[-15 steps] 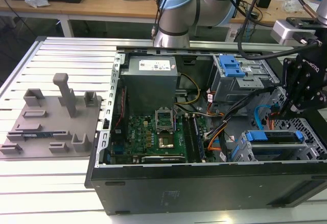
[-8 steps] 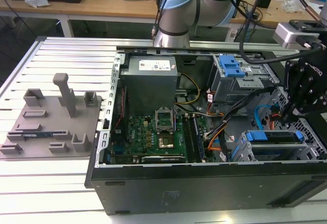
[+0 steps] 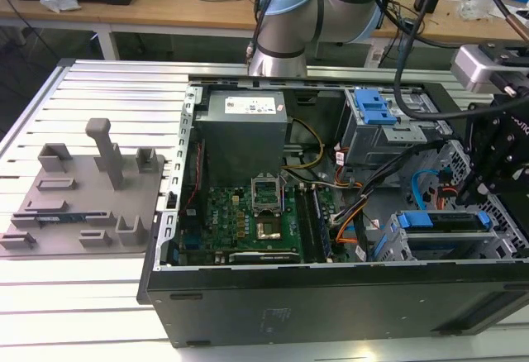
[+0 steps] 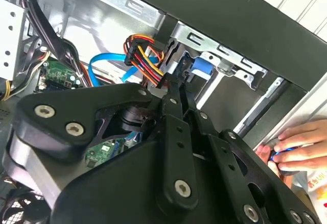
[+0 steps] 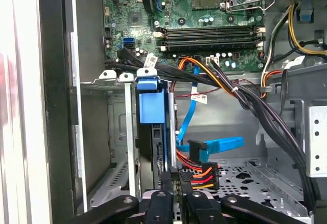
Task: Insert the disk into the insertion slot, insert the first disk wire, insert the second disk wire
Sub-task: 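Insert the first disk wire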
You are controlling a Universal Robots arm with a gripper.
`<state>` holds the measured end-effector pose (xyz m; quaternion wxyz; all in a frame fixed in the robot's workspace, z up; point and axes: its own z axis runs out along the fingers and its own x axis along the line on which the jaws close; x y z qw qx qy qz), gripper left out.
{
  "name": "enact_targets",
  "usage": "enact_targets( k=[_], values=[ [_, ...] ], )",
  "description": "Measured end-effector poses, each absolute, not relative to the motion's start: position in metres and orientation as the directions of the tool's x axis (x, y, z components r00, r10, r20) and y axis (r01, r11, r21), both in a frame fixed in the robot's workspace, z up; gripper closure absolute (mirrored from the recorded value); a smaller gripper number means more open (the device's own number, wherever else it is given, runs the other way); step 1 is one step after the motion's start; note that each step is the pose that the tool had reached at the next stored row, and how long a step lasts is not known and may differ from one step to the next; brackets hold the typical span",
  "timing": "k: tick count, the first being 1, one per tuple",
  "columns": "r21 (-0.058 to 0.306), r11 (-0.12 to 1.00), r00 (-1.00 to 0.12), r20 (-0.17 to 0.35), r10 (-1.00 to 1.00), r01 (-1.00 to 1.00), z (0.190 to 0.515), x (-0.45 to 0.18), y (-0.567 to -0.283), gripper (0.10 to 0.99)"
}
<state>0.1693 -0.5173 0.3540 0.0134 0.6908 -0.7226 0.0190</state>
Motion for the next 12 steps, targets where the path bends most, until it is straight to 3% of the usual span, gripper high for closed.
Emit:
enact_targets(
  k=[12],
  values=[
    [-0.009,0.088,-0.089,0.046,-0.995,-0.996,0.354,0.1681,-0.5181,0.918]
  ],
)
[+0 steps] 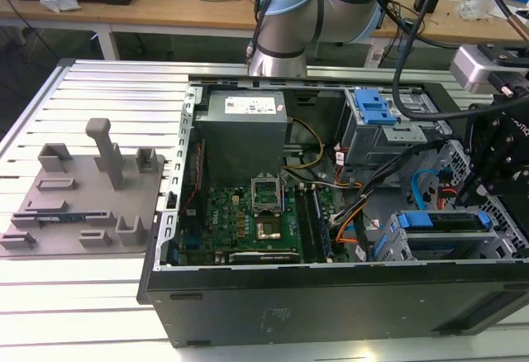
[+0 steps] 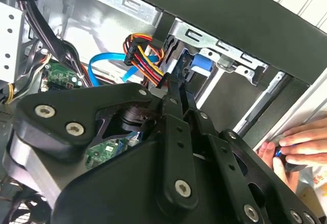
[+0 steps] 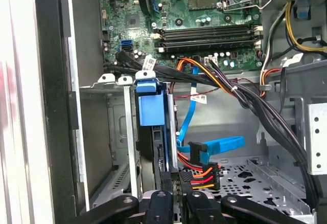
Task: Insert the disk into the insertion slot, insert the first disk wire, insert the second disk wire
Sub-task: 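Insert the first disk wire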
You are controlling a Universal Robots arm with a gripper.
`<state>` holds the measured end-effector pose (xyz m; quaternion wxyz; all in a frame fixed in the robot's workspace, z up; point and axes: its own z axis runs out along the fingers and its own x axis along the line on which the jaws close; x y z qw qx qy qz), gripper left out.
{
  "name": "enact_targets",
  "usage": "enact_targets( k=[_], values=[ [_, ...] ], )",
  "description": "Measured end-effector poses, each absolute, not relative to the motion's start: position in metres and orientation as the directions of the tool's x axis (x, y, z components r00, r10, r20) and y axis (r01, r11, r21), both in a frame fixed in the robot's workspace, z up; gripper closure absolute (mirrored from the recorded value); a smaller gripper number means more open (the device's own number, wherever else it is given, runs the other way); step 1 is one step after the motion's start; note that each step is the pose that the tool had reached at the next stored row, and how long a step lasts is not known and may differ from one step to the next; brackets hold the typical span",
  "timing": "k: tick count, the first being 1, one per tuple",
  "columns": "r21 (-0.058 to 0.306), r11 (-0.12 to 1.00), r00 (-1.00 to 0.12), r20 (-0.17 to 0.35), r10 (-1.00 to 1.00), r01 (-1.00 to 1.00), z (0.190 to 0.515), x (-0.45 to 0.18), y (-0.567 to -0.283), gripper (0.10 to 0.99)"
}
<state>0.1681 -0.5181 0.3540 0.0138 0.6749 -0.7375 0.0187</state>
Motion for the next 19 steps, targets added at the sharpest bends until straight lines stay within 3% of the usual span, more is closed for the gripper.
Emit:
enact_targets(
  k=[19],
  values=[
    [-0.009,0.158,-0.159,0.046,-0.986,-0.987,0.3536,0.169,-0.5178,0.918]
  ],
)
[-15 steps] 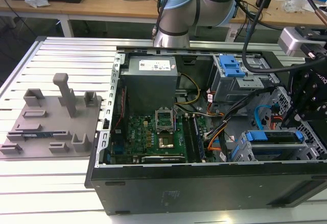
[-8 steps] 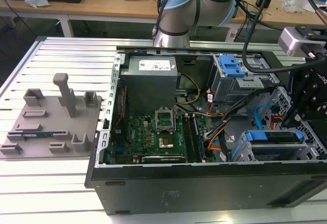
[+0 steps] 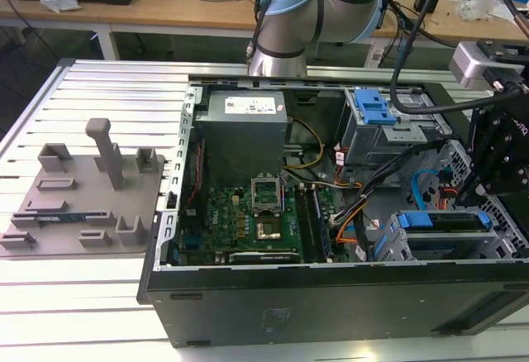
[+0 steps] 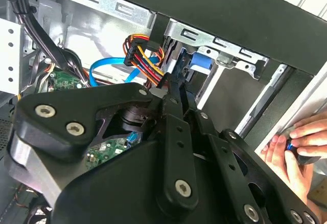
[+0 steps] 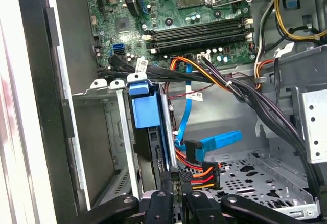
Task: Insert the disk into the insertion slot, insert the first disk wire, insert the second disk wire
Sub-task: 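Insert the first disk wire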
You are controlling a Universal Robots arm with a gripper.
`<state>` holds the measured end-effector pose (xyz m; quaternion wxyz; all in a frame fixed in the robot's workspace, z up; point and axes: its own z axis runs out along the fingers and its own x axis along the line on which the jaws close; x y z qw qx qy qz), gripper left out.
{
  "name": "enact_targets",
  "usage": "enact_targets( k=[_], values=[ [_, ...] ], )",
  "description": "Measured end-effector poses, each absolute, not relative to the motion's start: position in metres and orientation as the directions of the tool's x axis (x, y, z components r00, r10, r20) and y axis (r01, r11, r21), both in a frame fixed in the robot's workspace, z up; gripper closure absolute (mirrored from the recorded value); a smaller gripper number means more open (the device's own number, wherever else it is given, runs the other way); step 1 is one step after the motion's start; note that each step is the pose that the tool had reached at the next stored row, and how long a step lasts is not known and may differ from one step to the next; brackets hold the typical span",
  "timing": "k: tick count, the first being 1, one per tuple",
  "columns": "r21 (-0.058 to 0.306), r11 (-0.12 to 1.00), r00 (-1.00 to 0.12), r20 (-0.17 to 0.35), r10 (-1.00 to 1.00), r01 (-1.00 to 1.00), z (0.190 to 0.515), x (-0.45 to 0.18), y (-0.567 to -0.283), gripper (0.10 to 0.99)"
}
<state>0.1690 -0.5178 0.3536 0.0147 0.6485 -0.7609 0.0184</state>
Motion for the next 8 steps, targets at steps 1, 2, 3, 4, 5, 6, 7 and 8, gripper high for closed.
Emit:
enact_targets(
  k=[1,2,3,4,5,6,7,8],
  values=[
    [-0.009,0.158,-0.159,0.046,-0.986,-0.987,0.3536,0.169,-0.5178,0.918],
    [-0.009,0.159,-0.159,0.046,-0.986,-0.987,0.3536,0.169,-0.5178,0.918],
    [-0.009,0.159,-0.159,0.046,-0.986,-0.987,0.3536,0.169,-0.5178,0.918],
    [-0.009,0.159,-0.159,0.046,-0.986,-0.987,0.3536,0.169,-0.5178,0.918],
    [-0.009,0.159,-0.159,0.046,-0.986,-0.987,0.3536,0.169,-0.5179,0.918],
    [-0.009,0.159,-0.159,0.046,-0.986,-0.987,0.3536,0.169,-0.5179,0.918],
    [-0.009,0.159,-0.159,0.046,-0.986,-0.987,0.3535,0.169,-0.5183,0.918],
    [-0.009,0.159,-0.159,0.046,-0.986,-0.987,0.3535,0.1691,-0.5186,0.918]
  ],
)
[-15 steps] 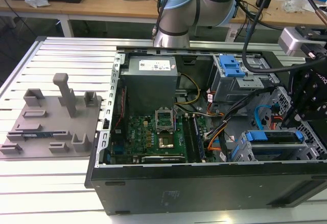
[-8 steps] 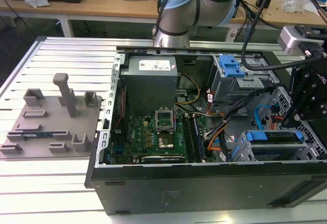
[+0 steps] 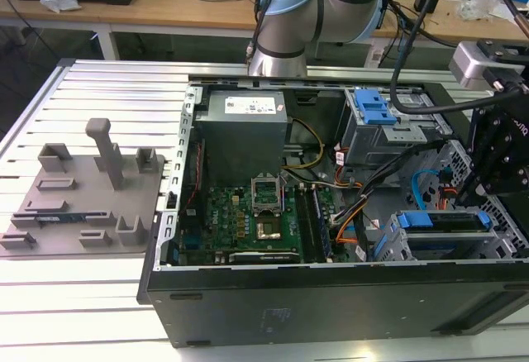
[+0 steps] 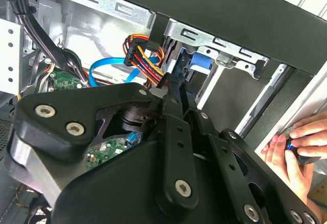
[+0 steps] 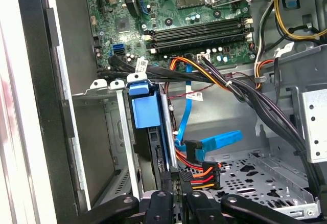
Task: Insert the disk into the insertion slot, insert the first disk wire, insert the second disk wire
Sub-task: 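Insert the first disk wire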
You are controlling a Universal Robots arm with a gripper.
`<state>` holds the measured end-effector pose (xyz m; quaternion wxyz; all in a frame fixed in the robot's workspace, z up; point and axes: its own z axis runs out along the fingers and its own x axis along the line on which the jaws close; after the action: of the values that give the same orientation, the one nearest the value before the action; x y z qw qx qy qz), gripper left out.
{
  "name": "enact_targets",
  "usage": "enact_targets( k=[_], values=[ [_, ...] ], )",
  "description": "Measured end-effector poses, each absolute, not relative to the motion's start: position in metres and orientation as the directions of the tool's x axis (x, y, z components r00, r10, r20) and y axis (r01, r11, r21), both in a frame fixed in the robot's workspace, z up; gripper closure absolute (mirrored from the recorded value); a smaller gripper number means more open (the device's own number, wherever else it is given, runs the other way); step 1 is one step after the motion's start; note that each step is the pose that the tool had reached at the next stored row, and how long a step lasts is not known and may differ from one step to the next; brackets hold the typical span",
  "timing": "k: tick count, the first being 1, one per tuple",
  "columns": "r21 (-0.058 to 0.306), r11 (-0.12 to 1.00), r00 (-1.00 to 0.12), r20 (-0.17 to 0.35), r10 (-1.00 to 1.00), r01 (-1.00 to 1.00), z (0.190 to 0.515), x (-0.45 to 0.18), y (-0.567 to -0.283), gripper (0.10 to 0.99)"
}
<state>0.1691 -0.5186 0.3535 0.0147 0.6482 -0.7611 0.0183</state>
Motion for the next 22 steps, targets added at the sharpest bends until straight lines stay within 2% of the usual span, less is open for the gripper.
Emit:
enact_targets(
  k=[22],
  values=[
    [-0.012,0.145,-0.146,0.046,-0.988,-0.989,0.3506,0.1686,-0.5227,0.918]
  ],
)
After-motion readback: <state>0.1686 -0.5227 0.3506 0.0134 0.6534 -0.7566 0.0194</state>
